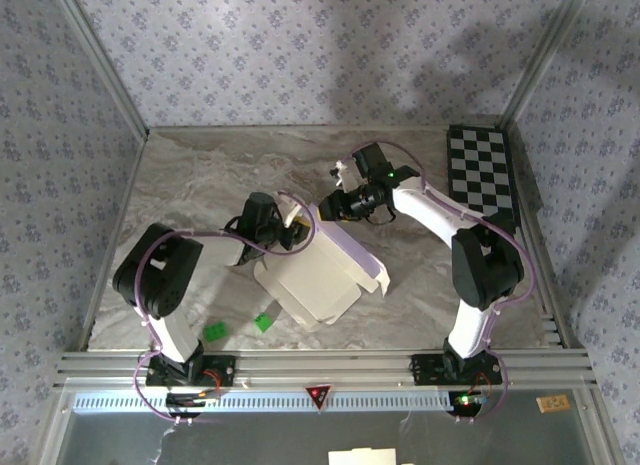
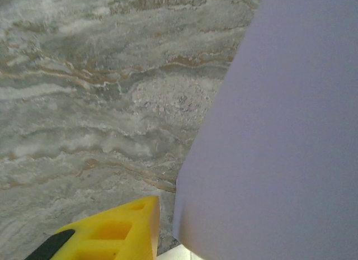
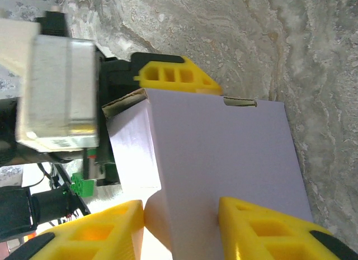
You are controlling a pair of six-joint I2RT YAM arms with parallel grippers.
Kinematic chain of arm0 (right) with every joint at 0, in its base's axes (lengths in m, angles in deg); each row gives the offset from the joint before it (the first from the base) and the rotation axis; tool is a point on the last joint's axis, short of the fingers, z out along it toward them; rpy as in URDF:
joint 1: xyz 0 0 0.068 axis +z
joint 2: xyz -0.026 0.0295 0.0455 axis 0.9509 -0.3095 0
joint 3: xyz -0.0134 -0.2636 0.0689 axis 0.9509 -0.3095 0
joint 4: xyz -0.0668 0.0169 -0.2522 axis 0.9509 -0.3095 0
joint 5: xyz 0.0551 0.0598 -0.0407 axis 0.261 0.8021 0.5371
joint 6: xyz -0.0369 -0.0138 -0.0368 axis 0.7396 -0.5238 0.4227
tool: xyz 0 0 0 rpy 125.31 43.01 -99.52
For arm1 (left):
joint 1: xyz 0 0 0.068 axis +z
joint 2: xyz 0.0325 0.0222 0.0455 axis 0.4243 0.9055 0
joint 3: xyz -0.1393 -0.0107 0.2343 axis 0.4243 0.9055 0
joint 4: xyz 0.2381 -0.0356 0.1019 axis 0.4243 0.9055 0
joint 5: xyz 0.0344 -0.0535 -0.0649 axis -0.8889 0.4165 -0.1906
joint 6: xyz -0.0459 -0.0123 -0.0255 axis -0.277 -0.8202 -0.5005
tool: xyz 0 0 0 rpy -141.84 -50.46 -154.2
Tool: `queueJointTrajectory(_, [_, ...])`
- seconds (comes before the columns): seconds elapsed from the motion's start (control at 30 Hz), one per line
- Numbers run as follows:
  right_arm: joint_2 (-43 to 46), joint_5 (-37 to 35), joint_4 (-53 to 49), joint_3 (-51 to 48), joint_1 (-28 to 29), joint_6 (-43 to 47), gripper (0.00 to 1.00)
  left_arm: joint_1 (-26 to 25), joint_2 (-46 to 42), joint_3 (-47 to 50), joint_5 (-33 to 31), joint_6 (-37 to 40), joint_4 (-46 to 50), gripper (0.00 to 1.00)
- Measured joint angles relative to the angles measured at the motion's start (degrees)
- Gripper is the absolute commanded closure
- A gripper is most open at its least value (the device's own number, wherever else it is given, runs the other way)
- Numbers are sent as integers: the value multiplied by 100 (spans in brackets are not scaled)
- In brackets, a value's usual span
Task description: Fold the paper box
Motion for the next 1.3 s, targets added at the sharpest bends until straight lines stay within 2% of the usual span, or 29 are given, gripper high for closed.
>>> queueJointTrajectory(0.33, [-11, 2, 31, 0, -33, 0, 61, 0, 315, -203, 94, -352, -385, 69])
queueJointTrajectory(0.4, [-11, 2, 31, 0, -44, 0, 61, 0, 315, -201, 96, -407, -448, 74])
queueJointTrajectory(0.57, [-11, 2, 142, 0, -81, -24, 61, -26, 315, -133, -17, -535, -673, 94])
queueJointTrajectory(0.67, [-9, -7, 310, 0, -122, -70, 61, -72, 313, -24, -190, -575, -874, 98])
queueJointTrajectory(0.8, [-7, -4, 326, -9, -140, -116, 57, -136, 299, 20, -367, -599, -940, 92])
queueJointTrajectory(1.0, [70, -90, 208, -90, -140, -181, 50, -188, 57, 68, -756, -664, -664, 66])
queueJointTrajectory(1.3, [754, -459, 11, -260, -229, -297, 48, -192, -374, 90, -1086, -527, -297, 63])
